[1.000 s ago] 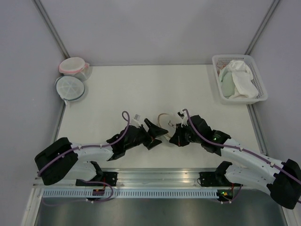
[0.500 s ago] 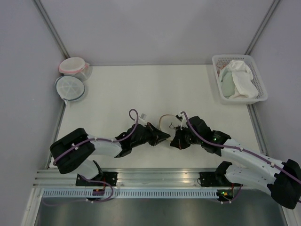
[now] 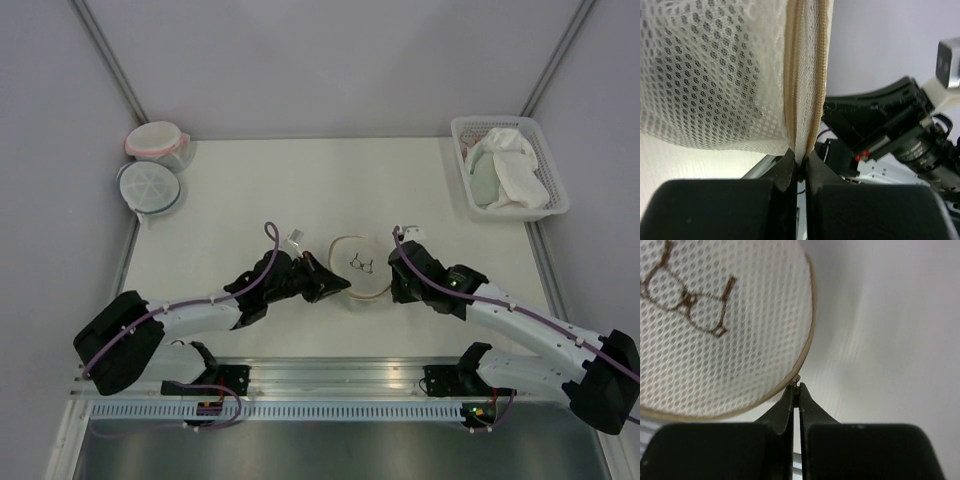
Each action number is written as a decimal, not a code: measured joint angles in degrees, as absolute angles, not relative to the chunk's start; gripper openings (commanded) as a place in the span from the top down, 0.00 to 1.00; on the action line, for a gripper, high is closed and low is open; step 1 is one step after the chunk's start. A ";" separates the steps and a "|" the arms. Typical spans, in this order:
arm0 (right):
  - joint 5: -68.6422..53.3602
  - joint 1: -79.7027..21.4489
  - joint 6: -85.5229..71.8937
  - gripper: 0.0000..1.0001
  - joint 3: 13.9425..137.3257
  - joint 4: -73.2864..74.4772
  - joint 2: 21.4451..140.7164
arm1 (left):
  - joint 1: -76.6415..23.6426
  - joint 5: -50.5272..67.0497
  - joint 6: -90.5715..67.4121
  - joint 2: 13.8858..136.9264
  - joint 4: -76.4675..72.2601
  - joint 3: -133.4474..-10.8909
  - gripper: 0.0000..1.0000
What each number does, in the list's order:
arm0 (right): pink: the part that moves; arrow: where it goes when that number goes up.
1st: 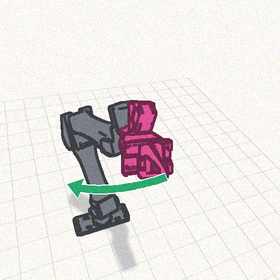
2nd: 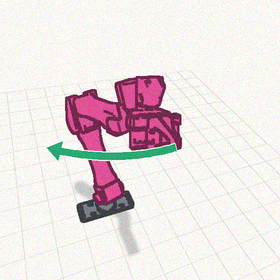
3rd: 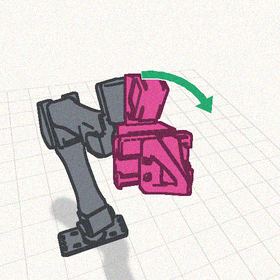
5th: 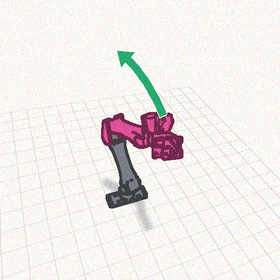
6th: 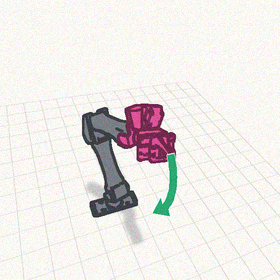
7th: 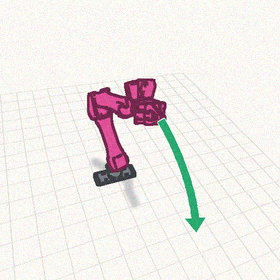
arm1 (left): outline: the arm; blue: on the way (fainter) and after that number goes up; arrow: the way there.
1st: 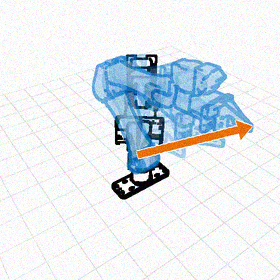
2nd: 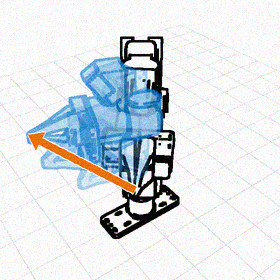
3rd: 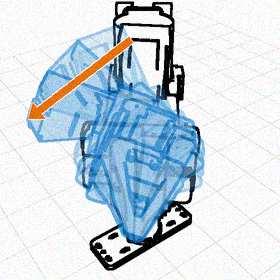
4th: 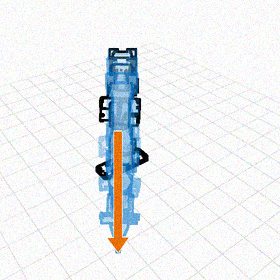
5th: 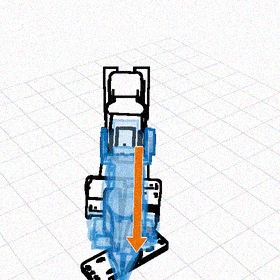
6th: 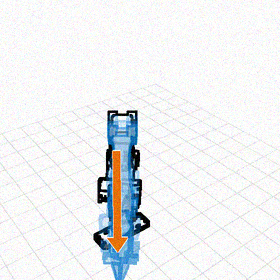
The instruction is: Unzip the laundry bag and remove the bra
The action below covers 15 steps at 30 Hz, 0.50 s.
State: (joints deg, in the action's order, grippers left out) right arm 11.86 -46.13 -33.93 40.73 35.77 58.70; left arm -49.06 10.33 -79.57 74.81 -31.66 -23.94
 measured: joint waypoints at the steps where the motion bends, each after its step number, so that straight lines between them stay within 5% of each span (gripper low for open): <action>1: 14.15 -46.13 -34.30 1.00 41.52 36.32 59.37 | -48.80 11.64 -77.54 74.26 -29.08 -25.36 0.98; 12: 24.62 -44.16 -33.82 1.00 45.25 34.98 67.40 | -40.51 28.12 -54.87 78.13 -11.68 -38.35 0.98; 13: 24.88 -44.12 -33.82 1.00 45.30 34.33 67.05 | -38.81 28.97 -53.47 78.74 -10.48 -39.18 0.91; 15: 25.04 -44.01 -33.82 1.00 45.39 33.12 65.84 | -35.38 30.37 -51.11 80.38 -8.91 -41.32 0.53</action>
